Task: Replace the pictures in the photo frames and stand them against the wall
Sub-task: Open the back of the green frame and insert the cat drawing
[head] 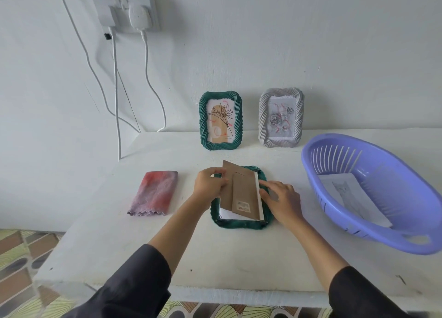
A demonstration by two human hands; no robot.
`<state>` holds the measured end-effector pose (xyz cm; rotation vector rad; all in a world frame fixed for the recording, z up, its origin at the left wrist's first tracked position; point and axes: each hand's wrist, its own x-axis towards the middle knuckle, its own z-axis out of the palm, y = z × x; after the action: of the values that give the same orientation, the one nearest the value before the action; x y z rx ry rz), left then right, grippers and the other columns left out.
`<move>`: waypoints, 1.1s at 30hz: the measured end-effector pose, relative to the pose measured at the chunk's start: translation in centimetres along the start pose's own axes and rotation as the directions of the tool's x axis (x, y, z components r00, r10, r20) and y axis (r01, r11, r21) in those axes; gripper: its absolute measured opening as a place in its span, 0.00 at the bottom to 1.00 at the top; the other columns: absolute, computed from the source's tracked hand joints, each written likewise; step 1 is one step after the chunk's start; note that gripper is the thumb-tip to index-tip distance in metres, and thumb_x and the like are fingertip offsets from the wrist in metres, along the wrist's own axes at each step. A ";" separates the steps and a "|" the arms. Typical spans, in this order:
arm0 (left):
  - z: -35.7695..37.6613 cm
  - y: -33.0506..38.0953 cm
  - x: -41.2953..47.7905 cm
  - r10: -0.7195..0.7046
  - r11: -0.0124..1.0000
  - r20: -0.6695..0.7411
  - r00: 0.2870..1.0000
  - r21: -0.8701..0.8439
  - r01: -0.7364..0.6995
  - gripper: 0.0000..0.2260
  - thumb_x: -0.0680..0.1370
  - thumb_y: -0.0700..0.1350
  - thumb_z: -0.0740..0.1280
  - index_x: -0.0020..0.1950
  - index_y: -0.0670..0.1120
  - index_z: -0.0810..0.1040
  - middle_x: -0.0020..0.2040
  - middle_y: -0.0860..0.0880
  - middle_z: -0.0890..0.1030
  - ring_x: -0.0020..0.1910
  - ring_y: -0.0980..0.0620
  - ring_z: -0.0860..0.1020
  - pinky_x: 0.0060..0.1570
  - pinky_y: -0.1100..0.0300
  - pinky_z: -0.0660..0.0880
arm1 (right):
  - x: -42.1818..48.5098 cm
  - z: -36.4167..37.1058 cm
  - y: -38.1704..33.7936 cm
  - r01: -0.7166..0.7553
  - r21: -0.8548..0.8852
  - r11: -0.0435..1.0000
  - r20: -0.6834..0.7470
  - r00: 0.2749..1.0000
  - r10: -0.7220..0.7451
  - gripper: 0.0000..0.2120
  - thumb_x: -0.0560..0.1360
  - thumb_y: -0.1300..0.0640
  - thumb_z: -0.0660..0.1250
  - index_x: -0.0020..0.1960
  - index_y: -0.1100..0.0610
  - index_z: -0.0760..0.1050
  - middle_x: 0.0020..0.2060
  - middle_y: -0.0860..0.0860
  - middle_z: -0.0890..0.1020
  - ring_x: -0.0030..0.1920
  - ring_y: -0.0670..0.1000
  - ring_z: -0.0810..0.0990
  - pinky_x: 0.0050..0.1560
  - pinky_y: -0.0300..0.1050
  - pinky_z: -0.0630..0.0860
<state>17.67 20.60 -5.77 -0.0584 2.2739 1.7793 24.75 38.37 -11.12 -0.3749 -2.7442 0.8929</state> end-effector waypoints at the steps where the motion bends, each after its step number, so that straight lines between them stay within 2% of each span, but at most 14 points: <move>1: -0.5 0.3 0.2 0.004 1.000 -0.012 1.000 -0.019 -0.004 0.13 0.74 0.32 0.64 0.57 0.42 0.79 0.48 0.42 0.79 0.34 0.51 0.75 0.32 0.61 0.75 | 0.0 -0.1 0.0 0.000 -0.001 1.000 0.007 1.000 0.000 0.16 0.77 0.47 0.61 0.64 0.43 0.73 0.63 0.46 0.76 0.63 0.53 0.70 0.62 0.46 0.64; 3: -2.7 0.9 0.9 0.022 0.999 -0.073 0.997 -0.028 -0.024 0.14 0.75 0.31 0.64 0.59 0.39 0.78 0.46 0.44 0.78 0.32 0.54 0.72 0.30 0.66 0.72 | 0.0 -0.2 0.0 0.012 -0.031 0.999 0.033 0.999 -0.011 0.16 0.76 0.44 0.62 0.63 0.41 0.73 0.64 0.46 0.74 0.63 0.52 0.69 0.63 0.47 0.63; 5: -5.5 1.2 1.4 0.051 0.999 -0.138 0.989 0.007 -0.050 0.14 0.75 0.31 0.64 0.60 0.37 0.78 0.46 0.45 0.77 0.32 0.55 0.72 0.32 0.66 0.73 | -0.2 -0.1 -0.1 0.028 -0.070 0.997 0.060 0.998 -0.024 0.18 0.74 0.41 0.63 0.62 0.40 0.74 0.65 0.46 0.73 0.64 0.52 0.68 0.64 0.47 0.62; 10: -10.2 -0.3 1.9 0.022 0.991 -0.204 0.979 0.131 0.005 0.16 0.74 0.30 0.63 0.59 0.41 0.79 0.53 0.43 0.79 0.47 0.48 0.76 0.53 0.56 0.76 | -0.3 -0.1 -0.2 0.021 -0.075 0.997 0.062 0.998 -0.017 0.17 0.74 0.44 0.65 0.62 0.40 0.74 0.66 0.46 0.72 0.65 0.51 0.67 0.66 0.48 0.60; 11: -10.3 -0.8 1.9 0.005 0.990 -0.205 0.979 0.137 0.024 0.15 0.74 0.31 0.63 0.58 0.43 0.80 0.54 0.43 0.80 0.47 0.48 0.76 0.53 0.54 0.77 | -0.3 -0.1 -0.2 0.019 -0.072 0.997 0.060 0.998 -0.015 0.16 0.74 0.44 0.65 0.62 0.40 0.74 0.66 0.46 0.72 0.65 0.51 0.67 0.66 0.48 0.60; 14: -9.8 -1.7 1.2 -0.036 0.987 -0.183 0.982 0.146 0.064 0.14 0.76 0.33 0.62 0.57 0.47 0.80 0.52 0.43 0.80 0.40 0.46 0.77 0.30 0.61 0.77 | -0.3 -0.1 -0.3 0.013 -0.072 0.997 0.059 0.998 -0.009 0.16 0.74 0.44 0.65 0.62 0.40 0.75 0.66 0.46 0.72 0.66 0.51 0.66 0.66 0.48 0.60; 15: -9.4 -1.9 1.0 -0.035 0.985 -0.171 0.985 0.161 0.063 0.14 0.76 0.33 0.62 0.57 0.46 0.79 0.50 0.44 0.80 0.39 0.46 0.78 0.30 0.61 0.77 | -0.4 -0.1 -0.3 0.011 -0.071 0.997 0.059 0.998 -0.007 0.16 0.74 0.44 0.65 0.62 0.40 0.75 0.66 0.46 0.72 0.66 0.51 0.66 0.66 0.47 0.60; 18: -8.7 -2.2 1.1 0.046 0.957 -0.178 0.983 0.291 0.008 0.14 0.76 0.34 0.61 0.58 0.44 0.79 0.55 0.41 0.80 0.47 0.44 0.79 0.49 0.53 0.79 | -0.4 -0.1 -0.4 0.004 -0.060 0.998 0.056 0.998 -0.001 0.16 0.73 0.45 0.66 0.61 0.40 0.75 0.66 0.46 0.72 0.65 0.51 0.66 0.66 0.47 0.59; 19: -8.5 -2.1 1.0 0.084 0.929 -0.187 0.979 0.370 -0.009 0.14 0.76 0.35 0.60 0.57 0.44 0.79 0.55 0.41 0.81 0.49 0.44 0.79 0.50 0.52 0.78 | -0.4 -0.1 -0.3 0.003 -0.055 0.998 0.057 0.998 0.000 0.16 0.73 0.45 0.66 0.61 0.40 0.75 0.66 0.46 0.72 0.65 0.51 0.66 0.66 0.47 0.59; 23: -7.4 -1.9 0.7 0.181 0.719 -0.200 0.963 0.695 0.009 0.13 0.74 0.37 0.58 0.48 0.44 0.82 0.48 0.45 0.82 0.44 0.43 0.81 0.35 0.57 0.74 | -0.4 -0.1 -0.3 0.004 -0.046 0.999 0.060 0.998 -0.001 0.16 0.73 0.44 0.66 0.61 0.40 0.75 0.65 0.46 0.72 0.65 0.51 0.67 0.66 0.47 0.60; 26: -6.3 -1.7 0.6 0.182 0.611 -0.208 0.961 0.790 0.056 0.11 0.74 0.37 0.58 0.46 0.40 0.80 0.46 0.43 0.82 0.44 0.42 0.80 0.32 0.57 0.71 | -0.4 0.0 -0.3 0.007 -0.044 0.999 0.059 0.998 -0.005 0.16 0.73 0.44 0.66 0.61 0.40 0.75 0.66 0.46 0.72 0.65 0.51 0.67 0.66 0.47 0.60; 29: -5.3 -1.3 0.5 0.209 0.606 -0.233 0.950 0.793 0.062 0.09 0.73 0.35 0.58 0.42 0.38 0.78 0.44 0.41 0.81 0.44 0.41 0.80 0.31 0.57 0.69 | -0.4 -0.1 -0.3 0.006 -0.049 0.999 0.060 0.998 -0.004 0.16 0.73 0.44 0.66 0.61 0.40 0.75 0.66 0.46 0.71 0.65 0.50 0.66 0.65 0.46 0.60; 32: -4.0 -1.1 0.3 0.262 0.665 -0.177 0.949 0.745 -0.045 0.11 0.74 0.40 0.58 0.33 0.40 0.74 0.36 0.42 0.76 0.35 0.44 0.74 0.26 0.61 0.63 | -0.4 -0.1 -0.3 0.011 -0.056 0.998 0.058 0.998 -0.007 0.16 0.73 0.44 0.65 0.61 0.40 0.74 0.65 0.45 0.71 0.65 0.50 0.66 0.64 0.46 0.60; 33: -3.3 -1.3 0.2 0.256 0.689 -0.133 0.958 0.719 -0.084 0.13 0.75 0.43 0.60 0.32 0.40 0.74 0.34 0.44 0.75 0.34 0.46 0.73 0.26 0.62 0.64 | -0.4 -0.1 -0.3 0.010 -0.055 0.998 0.057 0.998 -0.007 0.16 0.73 0.44 0.66 0.61 0.40 0.75 0.65 0.45 0.72 0.65 0.50 0.67 0.64 0.46 0.60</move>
<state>17.11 17.16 -6.30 0.1093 3.0658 0.8536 25.07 38.10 -10.92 -0.3523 -2.8252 0.8390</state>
